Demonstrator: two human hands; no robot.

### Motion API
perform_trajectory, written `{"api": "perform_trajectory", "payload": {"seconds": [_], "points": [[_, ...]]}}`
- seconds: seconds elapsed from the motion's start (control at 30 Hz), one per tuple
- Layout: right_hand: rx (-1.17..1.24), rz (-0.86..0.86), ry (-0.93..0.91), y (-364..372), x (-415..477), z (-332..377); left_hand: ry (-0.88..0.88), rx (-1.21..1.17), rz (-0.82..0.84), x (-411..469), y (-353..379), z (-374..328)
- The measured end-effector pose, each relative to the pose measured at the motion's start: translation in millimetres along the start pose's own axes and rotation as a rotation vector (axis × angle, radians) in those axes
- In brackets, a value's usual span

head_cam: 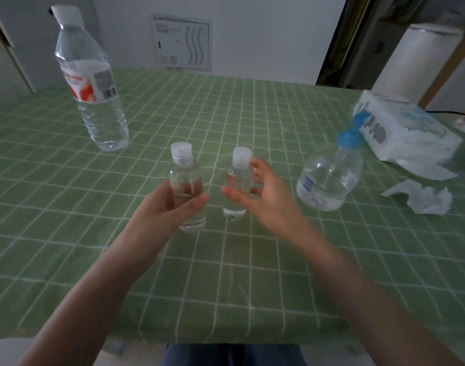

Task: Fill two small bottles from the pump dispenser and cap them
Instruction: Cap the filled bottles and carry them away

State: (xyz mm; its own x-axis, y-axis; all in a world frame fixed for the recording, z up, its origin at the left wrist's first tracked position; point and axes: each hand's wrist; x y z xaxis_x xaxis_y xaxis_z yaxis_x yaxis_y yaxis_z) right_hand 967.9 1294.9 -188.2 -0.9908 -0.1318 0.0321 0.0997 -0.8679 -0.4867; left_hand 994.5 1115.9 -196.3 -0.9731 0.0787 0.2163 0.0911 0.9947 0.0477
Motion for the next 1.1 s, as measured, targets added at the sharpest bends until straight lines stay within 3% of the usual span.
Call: {"api": "perform_trajectory", "payload": {"seconds": [0.33, 0.53, 0.9, 1.1], "points": [[0.139, 0.138, 0.044, -6, 35, -5, -0.072, -0.019, 0.088, 58, -12, 8], [0.213, 0.216, 0.15, -12, 55, 10, -0.103, -0.107, 0.026, 79, -19, -11], [0.433, 0.113, 0.456, -77, 10, 101, -0.393, -0.262, -0.011, 50, -4, -131], [0.516, 0.058, 0.601, -103, -43, 95, -0.522, -0.295, -0.134, 1, 8, -148]]}}
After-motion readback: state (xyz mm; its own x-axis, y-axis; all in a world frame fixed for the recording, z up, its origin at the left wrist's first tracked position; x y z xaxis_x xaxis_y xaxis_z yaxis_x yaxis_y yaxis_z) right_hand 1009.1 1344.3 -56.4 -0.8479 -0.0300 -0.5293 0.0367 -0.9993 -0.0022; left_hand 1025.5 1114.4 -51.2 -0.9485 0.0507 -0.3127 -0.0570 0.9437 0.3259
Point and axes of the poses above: each hand's wrist, its own x-axis towards the middle knuckle, its own y-axis out of the palm, z = x × y, and after that the axes turned 11 degrees about y, right-handed
